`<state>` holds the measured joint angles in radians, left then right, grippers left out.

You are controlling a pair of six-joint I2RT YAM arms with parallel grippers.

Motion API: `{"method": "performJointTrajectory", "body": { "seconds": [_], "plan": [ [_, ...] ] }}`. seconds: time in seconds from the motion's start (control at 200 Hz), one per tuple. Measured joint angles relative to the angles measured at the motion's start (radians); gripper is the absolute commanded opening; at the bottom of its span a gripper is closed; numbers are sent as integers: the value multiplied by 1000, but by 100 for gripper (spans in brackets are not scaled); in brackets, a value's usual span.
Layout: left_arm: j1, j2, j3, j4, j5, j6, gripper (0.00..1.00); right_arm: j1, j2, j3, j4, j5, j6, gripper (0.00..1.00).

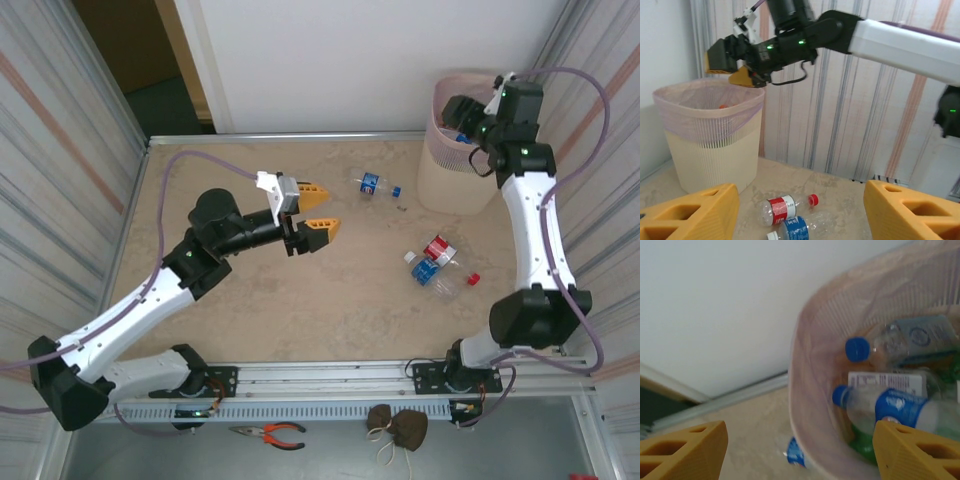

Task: Put the plastic bottles in the bin

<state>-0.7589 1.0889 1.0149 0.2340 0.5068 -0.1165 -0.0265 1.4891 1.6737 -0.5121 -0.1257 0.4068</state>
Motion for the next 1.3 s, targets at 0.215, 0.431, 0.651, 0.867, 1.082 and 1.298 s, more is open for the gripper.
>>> {"method": "performJointTrajectory", "body": {
  "seconds": [0.215, 0.431, 0.651, 0.867, 1.082, 1.298],
  "plan": [
    [1, 38, 0, -22, -33, -47, 67, 159, -135, -143, -115, 116, -256, 76],
    [9, 43, 0, -48, -70, -106, 67, 349, -146, -233, -248, 204, -464, 76],
    [60, 45, 0, -72, -109, -186, 67, 479, -92, -326, -323, 283, -570, 75],
    [79, 46, -10, -78, -112, -229, 67, 531, 85, -342, -386, 355, -573, 71],
    [79, 47, -12, -82, -113, -234, 67, 531, 240, -352, -434, 395, -565, 67],
    [86, 47, -14, -88, -116, -245, 67, 531, 317, -377, -443, 438, -547, 61]
  ]
}}
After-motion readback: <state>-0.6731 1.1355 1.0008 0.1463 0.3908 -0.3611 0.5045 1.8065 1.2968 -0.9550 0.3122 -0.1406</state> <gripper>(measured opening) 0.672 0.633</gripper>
